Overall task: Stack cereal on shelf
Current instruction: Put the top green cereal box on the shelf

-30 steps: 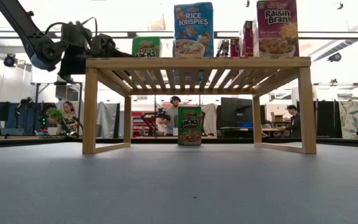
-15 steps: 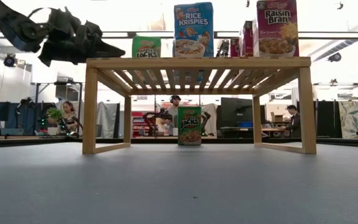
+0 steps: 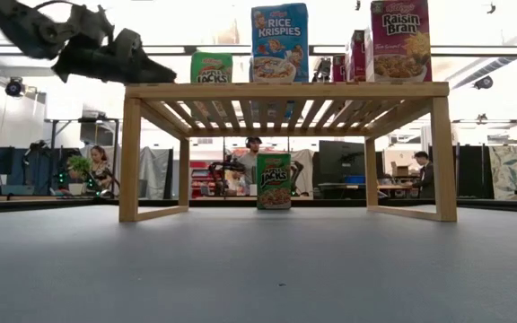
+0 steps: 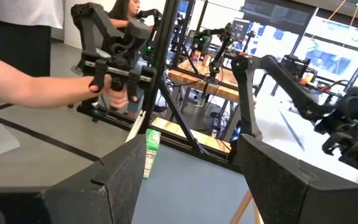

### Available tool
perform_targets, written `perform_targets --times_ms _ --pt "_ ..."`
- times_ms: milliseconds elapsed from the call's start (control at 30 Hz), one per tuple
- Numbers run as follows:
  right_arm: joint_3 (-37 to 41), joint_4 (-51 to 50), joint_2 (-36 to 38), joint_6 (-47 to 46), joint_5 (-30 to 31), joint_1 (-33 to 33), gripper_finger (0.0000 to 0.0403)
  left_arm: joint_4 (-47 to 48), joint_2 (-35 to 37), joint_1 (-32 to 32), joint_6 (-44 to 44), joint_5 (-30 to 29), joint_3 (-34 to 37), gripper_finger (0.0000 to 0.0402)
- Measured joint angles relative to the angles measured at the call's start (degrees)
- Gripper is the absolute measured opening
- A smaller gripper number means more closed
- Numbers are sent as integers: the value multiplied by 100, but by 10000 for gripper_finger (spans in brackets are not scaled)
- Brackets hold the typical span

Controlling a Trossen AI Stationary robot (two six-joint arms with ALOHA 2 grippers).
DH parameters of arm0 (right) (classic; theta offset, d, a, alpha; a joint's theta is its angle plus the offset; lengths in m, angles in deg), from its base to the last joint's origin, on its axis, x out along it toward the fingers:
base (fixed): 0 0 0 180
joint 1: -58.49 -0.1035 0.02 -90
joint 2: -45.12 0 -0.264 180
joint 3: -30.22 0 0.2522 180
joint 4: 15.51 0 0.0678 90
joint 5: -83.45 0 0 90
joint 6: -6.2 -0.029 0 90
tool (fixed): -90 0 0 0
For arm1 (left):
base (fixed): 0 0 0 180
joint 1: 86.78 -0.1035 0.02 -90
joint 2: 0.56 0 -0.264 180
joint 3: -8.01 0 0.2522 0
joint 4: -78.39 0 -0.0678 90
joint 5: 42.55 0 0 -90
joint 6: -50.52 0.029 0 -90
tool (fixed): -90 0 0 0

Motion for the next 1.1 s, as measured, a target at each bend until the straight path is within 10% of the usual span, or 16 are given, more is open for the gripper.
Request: perform_targets --times_ms 333,833,1100 --pt "0 0 0 40 45 57 242 1878 -1360 -356 1145 -31 -2290 232" --pt "0 -50 0 38 599 77 242 2061 -3646 -687 1450 1160 -3738 232" --pt "0 -49 0 -6 918 215 242 3955 -4436 -488 2632 1163 -5055 255"
